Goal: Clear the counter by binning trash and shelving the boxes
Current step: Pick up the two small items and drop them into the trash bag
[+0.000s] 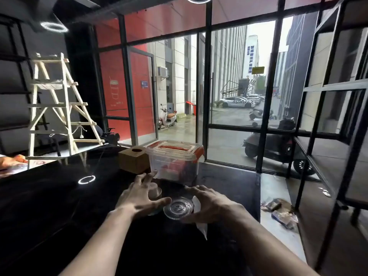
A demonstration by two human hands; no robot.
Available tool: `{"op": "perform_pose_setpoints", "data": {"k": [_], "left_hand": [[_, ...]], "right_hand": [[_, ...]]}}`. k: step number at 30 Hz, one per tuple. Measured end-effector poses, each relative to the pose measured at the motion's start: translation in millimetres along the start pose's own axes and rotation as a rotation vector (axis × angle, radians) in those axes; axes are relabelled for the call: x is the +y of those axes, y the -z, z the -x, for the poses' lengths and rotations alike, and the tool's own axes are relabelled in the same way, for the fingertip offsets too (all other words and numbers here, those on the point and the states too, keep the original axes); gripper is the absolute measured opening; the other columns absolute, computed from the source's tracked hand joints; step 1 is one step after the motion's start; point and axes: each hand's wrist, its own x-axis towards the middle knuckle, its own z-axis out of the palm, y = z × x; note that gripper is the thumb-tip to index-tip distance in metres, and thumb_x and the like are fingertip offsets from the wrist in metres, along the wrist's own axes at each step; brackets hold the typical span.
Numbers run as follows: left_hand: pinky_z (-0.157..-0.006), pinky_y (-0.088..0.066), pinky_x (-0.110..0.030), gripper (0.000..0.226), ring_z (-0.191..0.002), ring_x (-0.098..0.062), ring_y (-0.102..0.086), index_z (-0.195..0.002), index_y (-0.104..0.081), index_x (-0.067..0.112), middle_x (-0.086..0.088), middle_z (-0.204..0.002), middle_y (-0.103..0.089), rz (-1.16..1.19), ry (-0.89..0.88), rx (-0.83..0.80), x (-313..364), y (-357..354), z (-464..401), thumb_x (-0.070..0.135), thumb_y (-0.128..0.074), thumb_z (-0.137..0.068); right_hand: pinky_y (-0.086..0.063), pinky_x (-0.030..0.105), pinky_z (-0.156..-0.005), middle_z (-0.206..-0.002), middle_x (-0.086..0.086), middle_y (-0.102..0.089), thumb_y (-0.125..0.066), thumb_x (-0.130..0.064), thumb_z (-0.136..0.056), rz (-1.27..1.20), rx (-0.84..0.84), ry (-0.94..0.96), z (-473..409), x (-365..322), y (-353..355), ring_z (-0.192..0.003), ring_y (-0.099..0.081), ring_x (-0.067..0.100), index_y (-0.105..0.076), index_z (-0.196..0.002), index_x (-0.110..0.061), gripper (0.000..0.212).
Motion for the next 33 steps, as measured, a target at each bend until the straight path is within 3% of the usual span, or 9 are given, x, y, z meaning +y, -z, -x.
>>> {"op": "perform_pose_setpoints", "data": {"k": [4, 8, 11, 16, 20, 23, 26, 30, 33], "left_hand": [[-0.105, -0.044, -0.050, 0.099, -0.134, -0.027, -0.049, -0.147, -0.015, 0.055, 0.003, -0.150, -0.039, 0.072, -0.012, -0.033, -7.4, -13.5, 1.4, 0.076, -0.066, -0.066], [-0.098, -0.049, -0.044, 0.079, -0.121, -0.027, -0.058, -0.143, -0.030, 0.049, 0.003, -0.136, -0.050, 0.074, -0.018, 0.057, -6.5, -18.9, 0.5, 0.051, -0.073, -0.077], [-0.094, -0.051, -0.042, 0.072, -0.114, -0.027, -0.062, -0.139, -0.037, 0.047, 0.003, -0.128, -0.054, 0.051, -0.004, 0.079, -7.8, -16.1, 0.8, 0.046, -0.074, -0.077], [-0.091, -0.052, -0.042, 0.070, -0.110, -0.026, -0.063, -0.136, -0.041, 0.046, 0.006, -0.125, -0.055, 0.048, 0.039, 0.131, -22.8, -9.9, 4.1, 0.044, -0.075, -0.076], [-0.088, -0.053, -0.039, 0.070, -0.107, -0.023, -0.064, -0.135, -0.040, 0.048, 0.009, -0.124, -0.056, 0.045, 0.067, 0.141, -40.3, -4.4, 8.3, 0.048, -0.075, -0.075], [-0.086, -0.052, -0.039, 0.069, -0.106, -0.021, -0.064, -0.134, -0.039, 0.051, 0.012, -0.122, -0.055, 0.039, 0.052, 0.140, -49.0, -2.0, 11.6, 0.050, -0.074, -0.074], [-0.084, -0.052, -0.037, 0.069, -0.106, -0.020, -0.064, -0.135, -0.037, 0.052, 0.012, -0.124, -0.054, 0.048, 0.037, 0.135, -53.6, -1.2, 12.6, 0.049, -0.073, -0.076], [-0.086, -0.053, -0.039, 0.068, -0.105, -0.021, -0.064, -0.135, -0.036, 0.051, 0.011, -0.125, -0.051, 0.090, 0.032, 0.136, -53.6, -6.6, 12.6, 0.047, -0.072, -0.077], [-0.086, -0.053, -0.040, 0.067, -0.105, -0.022, -0.063, -0.134, -0.037, 0.051, 0.011, -0.125, -0.050, 0.100, 0.028, 0.132, -54.3, -6.5, 11.6, 0.047, -0.073, -0.077]], "right_hand": [[-0.038, 0.039, -0.110, -0.148, -0.006, -0.041, -0.082, -0.065, -0.057, 0.023, -0.031, -0.022, 0.5, 2.6, -9.0, -0.138, -0.039, 0.020, -0.029, -0.150, -0.043, 0.110], [-0.044, 0.031, -0.098, -0.128, -0.002, -0.062, -0.087, -0.031, -0.067, 0.004, 0.064, 0.021, -7.3, 5.9, -5.4, -0.122, -0.055, 0.020, -0.061, -0.130, -0.033, 0.068], [-0.053, 0.032, -0.090, -0.117, -0.002, -0.071, -0.081, -0.014, -0.072, -0.076, 0.234, 0.027, -16.2, 8.1, -2.2, -0.108, -0.067, 0.021, -0.071, -0.113, -0.032, 0.046], [-0.051, 0.035, -0.091, -0.127, -0.005, -0.066, -0.074, -0.022, -0.084, -0.167, 0.425, 0.149, -33.7, -23.4, -6.5, -0.110, -0.064, 0.022, -0.066, -0.122, -0.030, 0.041], [-0.034, 0.043, -0.108, -0.134, -0.004, -0.058, -0.068, -0.026, -0.085, -0.089, 0.304, 0.203, -46.6, -45.2, -32.0, -0.123, -0.051, 0.023, -0.059, -0.129, -0.035, 0.046], [-0.008, 0.052, -0.120, -0.134, 0.002, -0.047, -0.063, -0.050, -0.082, 0.069, 0.178, 0.119, -52.5, -43.5, -48.3, -0.132, -0.033, 0.030, -0.048, -0.138, -0.036, 0.060], [0.005, 0.053, -0.122, -0.149, 0.005, -0.033, -0.060, -0.074, -0.072, 0.104, 0.027, 0.066, -55.3, -36.3, -51.0, -0.145, -0.013, 0.033, -0.037, -0.147, -0.035, 0.087], [-0.017, 0.050, -0.121, -0.160, -0.001, -0.025, -0.064, -0.075, -0.063, 0.049, -0.168, 0.042, -57.4, -23.5, -40.6, -0.149, -0.017, 0.026, -0.024, -0.153, -0.041, 0.104], [-0.033, 0.045, -0.115, -0.149, -0.002, -0.040, -0.072, -0.064, -0.067, 0.067, -0.169, 0.060, -57.8, -25.1, -30.4, -0.141, -0.031, 0.024, -0.035, -0.149, -0.040, 0.093]]}}
